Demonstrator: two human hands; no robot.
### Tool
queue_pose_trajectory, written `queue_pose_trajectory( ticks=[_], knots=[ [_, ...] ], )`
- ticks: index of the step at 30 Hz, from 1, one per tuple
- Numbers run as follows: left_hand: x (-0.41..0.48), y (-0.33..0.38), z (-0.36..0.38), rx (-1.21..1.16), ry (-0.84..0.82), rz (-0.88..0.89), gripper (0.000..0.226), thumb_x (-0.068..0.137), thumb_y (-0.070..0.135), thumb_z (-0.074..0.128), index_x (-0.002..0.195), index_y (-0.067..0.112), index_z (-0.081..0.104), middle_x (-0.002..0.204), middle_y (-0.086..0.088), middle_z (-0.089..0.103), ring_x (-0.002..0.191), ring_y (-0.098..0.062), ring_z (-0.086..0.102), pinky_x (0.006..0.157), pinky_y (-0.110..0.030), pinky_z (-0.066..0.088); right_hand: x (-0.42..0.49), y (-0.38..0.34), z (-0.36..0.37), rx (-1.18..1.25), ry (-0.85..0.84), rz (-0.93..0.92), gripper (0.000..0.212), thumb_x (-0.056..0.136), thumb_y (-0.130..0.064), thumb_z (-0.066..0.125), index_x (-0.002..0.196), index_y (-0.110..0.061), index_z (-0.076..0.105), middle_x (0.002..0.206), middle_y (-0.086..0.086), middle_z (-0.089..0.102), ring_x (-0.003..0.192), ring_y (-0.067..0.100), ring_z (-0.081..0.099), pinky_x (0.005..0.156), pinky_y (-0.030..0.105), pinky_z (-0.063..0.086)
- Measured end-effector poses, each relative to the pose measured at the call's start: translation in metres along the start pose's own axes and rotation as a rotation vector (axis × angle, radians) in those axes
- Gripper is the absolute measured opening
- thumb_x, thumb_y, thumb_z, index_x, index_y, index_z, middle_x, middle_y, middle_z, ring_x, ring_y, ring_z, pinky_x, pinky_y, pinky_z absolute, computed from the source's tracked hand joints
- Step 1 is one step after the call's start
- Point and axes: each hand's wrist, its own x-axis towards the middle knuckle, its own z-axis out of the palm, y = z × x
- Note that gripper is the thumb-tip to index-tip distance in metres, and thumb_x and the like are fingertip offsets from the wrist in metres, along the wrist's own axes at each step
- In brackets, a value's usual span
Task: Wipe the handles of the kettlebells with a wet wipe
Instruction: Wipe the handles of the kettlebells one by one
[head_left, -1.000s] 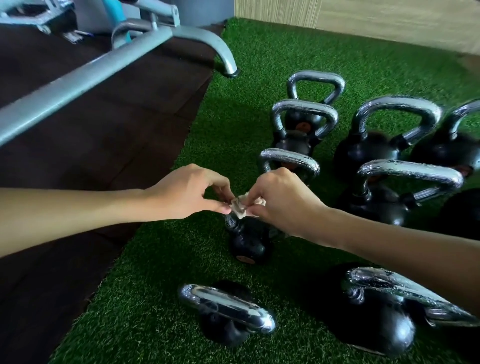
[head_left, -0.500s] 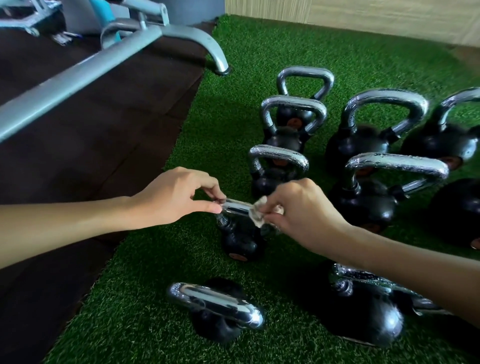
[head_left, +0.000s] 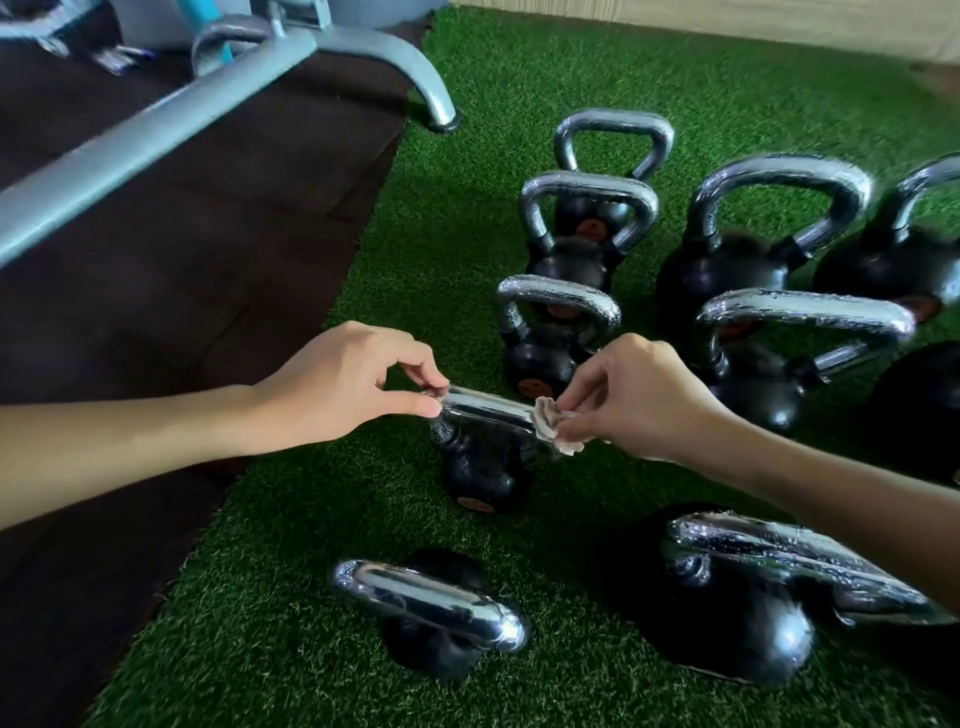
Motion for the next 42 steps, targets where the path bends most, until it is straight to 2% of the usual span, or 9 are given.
queue_pose_trajectory(
  ticks=[4,9,17,24,32,35,37,39,42],
  knots=[
    [-0.001,-0.001,0.0,0.002,0.002,-0.002,0.015,0.083,0.044,0.078,0.098,0.04,0.076,0.097,0.023,0.07,0.057,-0.004,0.053,0.051,-0.018,0.035,0.001,0.0,-0.001,0.01,-0.057,0.057,0.018,0.064,-0.015,0.094,0.069,-0.015,0.077,0.061,-0.004,0.074,0.06,0.014,0.073,0.062,0.031,0.063],
    [-0.002,-0.002,0.001,0.015,0.015,0.006,0.016,0.083,0.048,0.076,0.097,0.042,0.075,0.099,0.027,0.068,0.049,-0.019,0.049,0.049,-0.028,0.035,0.004,0.004,-0.001,0.04,-0.131,0.113,0.018,0.064,-0.01,0.093,0.071,-0.01,0.076,0.064,0.001,0.075,0.062,0.024,0.075,0.067,0.037,0.064],
    [-0.005,-0.002,0.003,-0.022,0.043,0.001,0.018,0.082,0.042,0.079,0.099,0.037,0.077,0.093,0.024,0.068,0.05,-0.01,0.05,0.047,-0.016,0.029,0.019,0.021,0.009,0.119,-0.294,0.213,0.009,0.074,0.005,0.082,0.077,-0.001,0.076,0.072,0.012,0.076,0.06,0.025,0.071,0.058,0.028,0.06],
    [-0.007,-0.003,0.007,-0.054,0.073,-0.008,0.018,0.08,0.04,0.08,0.098,0.037,0.077,0.091,0.031,0.065,0.049,-0.011,0.049,0.047,-0.014,0.028,0.029,0.043,0.012,0.284,-0.444,0.225,0.007,0.081,0.004,0.078,0.086,0.0,0.078,0.085,0.017,0.077,0.061,0.017,0.065,0.066,0.03,0.059],
    [-0.008,0.002,0.007,-0.069,0.076,-0.044,0.017,0.08,0.042,0.081,0.096,0.04,0.077,0.094,0.025,0.068,0.049,-0.018,0.05,0.047,-0.016,0.03,0.045,0.051,0.03,0.255,-0.529,0.228,0.016,0.084,0.011,0.069,0.095,0.001,0.075,0.093,0.02,0.077,0.08,0.029,0.069,0.079,0.039,0.063],
    [-0.006,0.014,0.0,-0.084,0.056,-0.115,0.016,0.079,0.037,0.083,0.094,0.041,0.077,0.082,0.034,0.066,0.045,-0.008,0.049,0.044,-0.013,0.028,0.04,0.045,0.004,0.238,-0.447,0.213,0.018,0.082,0.006,0.074,0.094,-0.007,0.077,0.087,0.008,0.078,0.068,0.013,0.071,0.062,0.025,0.059],
    [-0.005,0.022,-0.005,-0.035,0.033,-0.174,0.018,0.079,0.037,0.083,0.096,0.04,0.078,0.07,0.027,0.065,0.052,0.005,0.053,0.046,-0.013,0.031,0.033,0.033,-0.019,0.297,-0.325,0.163,0.018,0.081,0.004,0.076,0.094,-0.008,0.077,0.077,-0.001,0.077,0.056,0.004,0.067,0.052,0.017,0.051],
    [-0.001,0.03,-0.007,-0.093,0.062,-0.237,0.023,0.079,0.042,0.081,0.102,0.043,0.078,0.082,0.02,0.07,0.07,0.015,0.058,0.059,-0.01,0.037,0.025,0.017,-0.033,0.397,-0.199,0.051,0.016,0.08,-0.001,0.079,0.094,-0.009,0.077,0.075,-0.002,0.077,0.057,0.004,0.065,0.05,0.016,0.048],
    [0.008,0.05,-0.008,-0.574,0.004,-0.382,0.035,0.08,0.051,0.074,0.113,0.039,0.076,0.113,0.029,0.072,0.097,0.01,0.064,0.081,-0.016,0.042,0.014,-0.009,-0.032,0.394,0.003,-0.182,0.011,0.079,-0.016,0.084,0.088,-0.021,0.081,0.072,-0.012,0.075,0.058,0.0,0.057,0.053,0.016,0.043]
  ],
)
